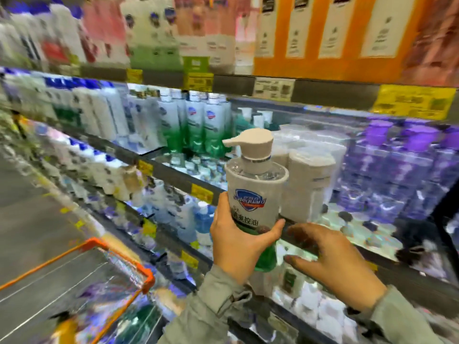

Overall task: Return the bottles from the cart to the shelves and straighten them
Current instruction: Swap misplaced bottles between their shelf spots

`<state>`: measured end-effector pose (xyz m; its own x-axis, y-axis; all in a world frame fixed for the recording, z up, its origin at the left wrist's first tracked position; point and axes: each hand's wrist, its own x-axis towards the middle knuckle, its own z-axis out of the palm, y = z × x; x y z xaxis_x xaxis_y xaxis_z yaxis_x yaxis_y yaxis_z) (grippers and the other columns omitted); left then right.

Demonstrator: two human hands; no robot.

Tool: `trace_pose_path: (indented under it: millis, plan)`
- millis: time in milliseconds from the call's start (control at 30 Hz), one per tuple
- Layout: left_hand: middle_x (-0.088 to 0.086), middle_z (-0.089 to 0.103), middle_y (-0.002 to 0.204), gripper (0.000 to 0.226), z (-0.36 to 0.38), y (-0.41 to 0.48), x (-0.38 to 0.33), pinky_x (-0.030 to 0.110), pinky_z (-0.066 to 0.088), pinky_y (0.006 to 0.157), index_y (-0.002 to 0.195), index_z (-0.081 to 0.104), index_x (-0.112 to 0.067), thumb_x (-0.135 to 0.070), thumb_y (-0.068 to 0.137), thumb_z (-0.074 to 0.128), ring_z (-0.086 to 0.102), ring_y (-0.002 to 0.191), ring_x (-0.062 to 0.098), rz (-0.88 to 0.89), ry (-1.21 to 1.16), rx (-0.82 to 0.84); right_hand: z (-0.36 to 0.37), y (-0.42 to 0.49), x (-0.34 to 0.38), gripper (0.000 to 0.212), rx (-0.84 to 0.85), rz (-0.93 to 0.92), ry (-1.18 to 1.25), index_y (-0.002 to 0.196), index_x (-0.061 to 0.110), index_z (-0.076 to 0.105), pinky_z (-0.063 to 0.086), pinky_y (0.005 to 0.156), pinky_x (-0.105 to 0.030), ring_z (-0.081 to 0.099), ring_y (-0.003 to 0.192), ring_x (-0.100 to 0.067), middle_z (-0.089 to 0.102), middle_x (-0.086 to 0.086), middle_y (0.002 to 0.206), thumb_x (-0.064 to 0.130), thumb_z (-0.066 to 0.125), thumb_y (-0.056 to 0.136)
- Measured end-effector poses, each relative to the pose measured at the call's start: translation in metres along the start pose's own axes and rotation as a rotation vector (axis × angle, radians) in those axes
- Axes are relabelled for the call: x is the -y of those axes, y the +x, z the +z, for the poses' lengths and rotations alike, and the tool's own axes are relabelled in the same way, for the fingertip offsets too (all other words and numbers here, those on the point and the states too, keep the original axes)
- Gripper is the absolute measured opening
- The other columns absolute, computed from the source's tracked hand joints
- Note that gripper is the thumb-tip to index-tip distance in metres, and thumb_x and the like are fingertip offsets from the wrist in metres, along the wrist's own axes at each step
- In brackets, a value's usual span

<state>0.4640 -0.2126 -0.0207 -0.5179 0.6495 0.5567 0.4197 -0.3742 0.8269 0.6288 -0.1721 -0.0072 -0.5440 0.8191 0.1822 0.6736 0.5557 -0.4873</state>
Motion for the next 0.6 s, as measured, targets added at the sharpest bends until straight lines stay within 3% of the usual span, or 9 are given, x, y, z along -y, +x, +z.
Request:
trace_pose_path:
  millis: [133,200,267,433,600]
  plan:
    - [-0.019,0.059,0.101,0.064,-0.045,0.021,0.021,0.007,0.046,0.076,0.104,0.047,-0.043,-0.047,0.049,0.08,0.057,0.095,-0.009,-0.019,0.026,-0.023,0.028,0.028,0.035,0.038,0.036,-0.011,0.003,0.11,0.04,0.057,0.05,0.079,-0.032,0.058,0.087,-0.003,0.061,0.021,0.096,0.044,0.073,0.075]
    - [-0.01,0.062,0.104,0.071,-0.062,0.029,0.033,0.017,0.051,0.08,0.111,0.049,-0.034,-0.048,0.05,0.081,0.06,0.098,0.001,-0.034,0.039,-0.026,0.04,0.04,0.047,0.038,0.059,-0.005,-0.003,0.109,0.04,0.057,0.05,0.078,-0.032,0.058,0.086,-0.003,0.06,0.021,0.094,0.046,0.072,0.074]
    - [-0.005,0.063,0.1,0.068,-0.076,0.036,0.044,0.027,0.053,0.081,0.105,0.05,-0.028,-0.048,0.048,0.081,0.061,0.095,0.008,-0.044,0.047,-0.04,0.05,0.052,0.057,0.039,0.061,-0.009,0.0,0.109,0.04,0.057,0.05,0.079,-0.033,0.057,0.086,-0.003,0.059,0.021,0.095,0.047,0.071,0.074]
    - [-0.01,0.061,0.097,0.064,-0.097,0.059,0.067,0.027,0.053,0.081,0.099,0.047,-0.03,-0.051,0.047,0.079,0.06,0.093,0.004,-0.069,0.086,-0.052,0.069,0.083,0.074,0.038,0.086,-0.039,0.021,0.109,0.043,0.055,0.051,0.08,-0.032,0.055,0.09,-0.001,0.058,0.022,0.1,0.046,0.071,0.075]
    - [-0.016,0.061,0.096,0.061,-0.112,0.085,0.087,0.015,0.049,0.077,0.097,0.046,-0.039,-0.05,0.047,0.079,0.059,0.091,-0.004,-0.055,0.091,-0.06,0.088,0.123,0.088,0.04,0.107,-0.051,0.083,0.109,0.041,0.056,0.051,0.082,-0.032,0.058,0.097,-0.003,0.058,0.02,0.106,0.044,0.073,0.073]
